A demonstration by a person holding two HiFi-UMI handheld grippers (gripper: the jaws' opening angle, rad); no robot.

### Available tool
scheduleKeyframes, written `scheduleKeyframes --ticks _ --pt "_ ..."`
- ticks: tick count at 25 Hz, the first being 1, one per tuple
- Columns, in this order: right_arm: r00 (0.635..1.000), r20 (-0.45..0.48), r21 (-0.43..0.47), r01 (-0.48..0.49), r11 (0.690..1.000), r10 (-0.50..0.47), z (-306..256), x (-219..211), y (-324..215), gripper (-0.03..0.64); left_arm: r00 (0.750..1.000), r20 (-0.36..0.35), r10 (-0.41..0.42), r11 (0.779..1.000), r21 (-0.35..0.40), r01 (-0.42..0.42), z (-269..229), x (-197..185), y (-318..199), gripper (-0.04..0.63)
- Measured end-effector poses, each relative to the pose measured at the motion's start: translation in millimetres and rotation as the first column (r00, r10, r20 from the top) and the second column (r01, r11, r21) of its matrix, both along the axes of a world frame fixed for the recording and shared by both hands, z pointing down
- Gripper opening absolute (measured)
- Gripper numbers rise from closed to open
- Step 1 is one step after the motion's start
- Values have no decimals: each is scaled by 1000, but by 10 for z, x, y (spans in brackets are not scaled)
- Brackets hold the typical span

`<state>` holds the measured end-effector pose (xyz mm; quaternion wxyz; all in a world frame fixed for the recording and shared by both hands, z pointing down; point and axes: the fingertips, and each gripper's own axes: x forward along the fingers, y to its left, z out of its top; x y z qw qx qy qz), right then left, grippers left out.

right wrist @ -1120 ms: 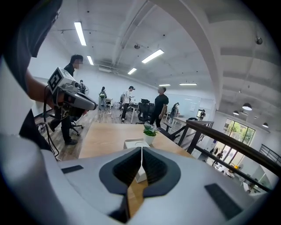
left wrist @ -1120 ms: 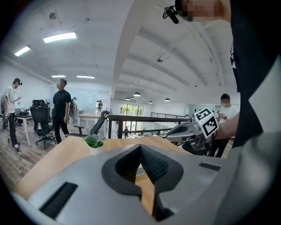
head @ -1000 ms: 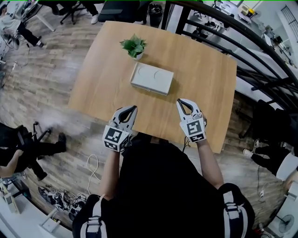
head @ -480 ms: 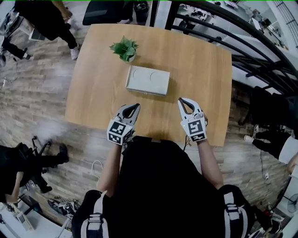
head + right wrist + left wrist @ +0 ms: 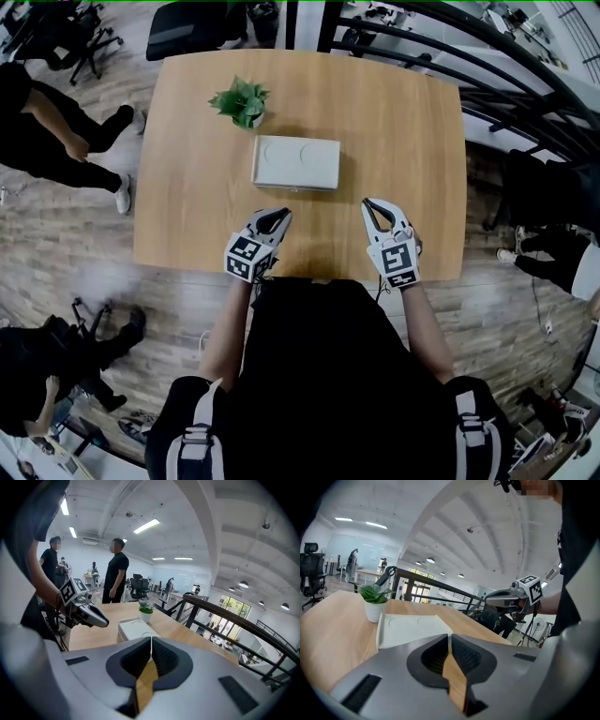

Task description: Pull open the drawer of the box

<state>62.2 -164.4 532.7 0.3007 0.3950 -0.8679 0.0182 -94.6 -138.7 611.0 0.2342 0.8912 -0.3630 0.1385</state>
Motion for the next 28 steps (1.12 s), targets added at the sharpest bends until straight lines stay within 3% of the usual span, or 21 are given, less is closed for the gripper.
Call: scheduleKeyframes --ticks 6,12,21,28 --pt "1000 -23 -22 -13 1000 13 80 -34 43 26 999 -4 35 996 -83 -35 326 -30 -95 25" --pt "999 -39 -37 -35 999 34 108 -18 88 26 997 -37 65 977 -200 -71 622 14 -157 44" --pt "994 -60 -87 -95 992 90 292 158 200 26 977 -174 -120 919 -391 43 1107 22 -382 74" --pt "991 -70 -111 -123 986 115 357 209 272 26 964 -204 -170 897 -437 66 1253 67 -509 132"
